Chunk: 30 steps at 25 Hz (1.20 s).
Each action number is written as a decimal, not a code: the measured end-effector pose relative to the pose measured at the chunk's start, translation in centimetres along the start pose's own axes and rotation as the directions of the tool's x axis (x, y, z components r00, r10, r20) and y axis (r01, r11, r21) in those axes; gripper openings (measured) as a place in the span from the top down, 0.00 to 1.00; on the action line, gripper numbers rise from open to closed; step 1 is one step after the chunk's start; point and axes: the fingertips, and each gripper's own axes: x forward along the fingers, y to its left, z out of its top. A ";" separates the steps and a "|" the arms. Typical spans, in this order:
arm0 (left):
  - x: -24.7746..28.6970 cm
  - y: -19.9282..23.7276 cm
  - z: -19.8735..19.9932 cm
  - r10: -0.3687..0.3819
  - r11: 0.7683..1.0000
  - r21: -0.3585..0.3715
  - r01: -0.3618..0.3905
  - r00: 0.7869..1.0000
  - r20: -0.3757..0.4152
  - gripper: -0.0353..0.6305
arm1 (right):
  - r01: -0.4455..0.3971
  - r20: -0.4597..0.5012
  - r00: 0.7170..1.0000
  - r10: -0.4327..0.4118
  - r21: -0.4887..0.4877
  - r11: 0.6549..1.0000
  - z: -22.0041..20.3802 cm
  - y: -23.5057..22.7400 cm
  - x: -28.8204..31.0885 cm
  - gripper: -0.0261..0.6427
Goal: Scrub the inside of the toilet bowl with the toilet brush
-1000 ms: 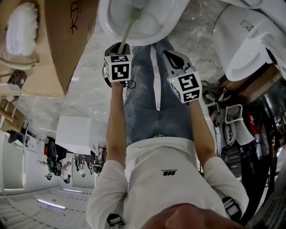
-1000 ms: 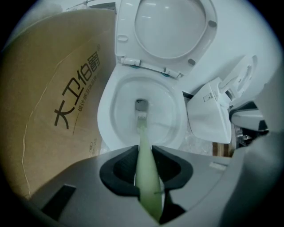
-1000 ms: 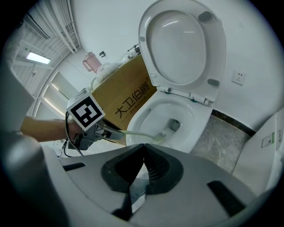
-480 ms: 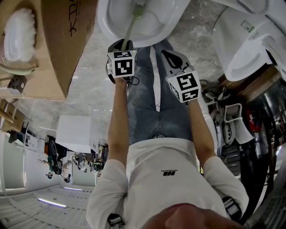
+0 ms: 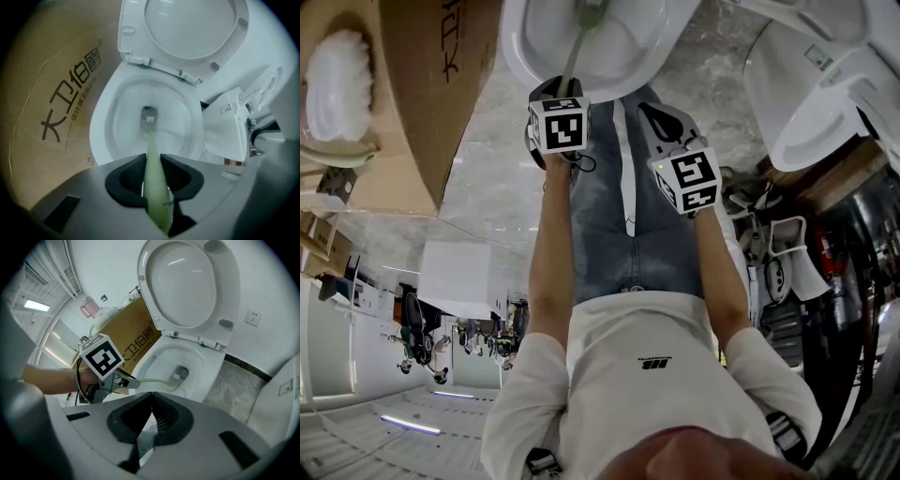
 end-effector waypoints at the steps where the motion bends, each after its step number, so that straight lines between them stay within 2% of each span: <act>1: 0.1 0.0 0.3 0.000 1.000 0.001 0.000 1.000 -0.001 0.79 | 0.003 0.001 1.000 -0.003 0.002 1.000 0.1 -0.2 0.0 0.97; 7: 0.8 0.1 2.0 0.002 1.000 -0.009 -0.002 1.000 0.003 0.79 | 0.009 0.007 1.000 -0.009 0.009 1.000 0.5 -0.8 0.1 0.97; 22: 4.3 0.2 5.2 0.024 0.999 0.031 -0.024 1.000 -0.004 0.79 | 0.013 0.011 1.000 -0.013 0.022 1.000 0.6 -1.5 0.2 0.97; 30: 3.5 0.2 5.6 0.021 0.999 0.030 -0.021 1.000 0.012 0.79 | 0.022 0.025 0.999 -0.022 0.016 1.000 0.6 -1.4 -0.4 0.97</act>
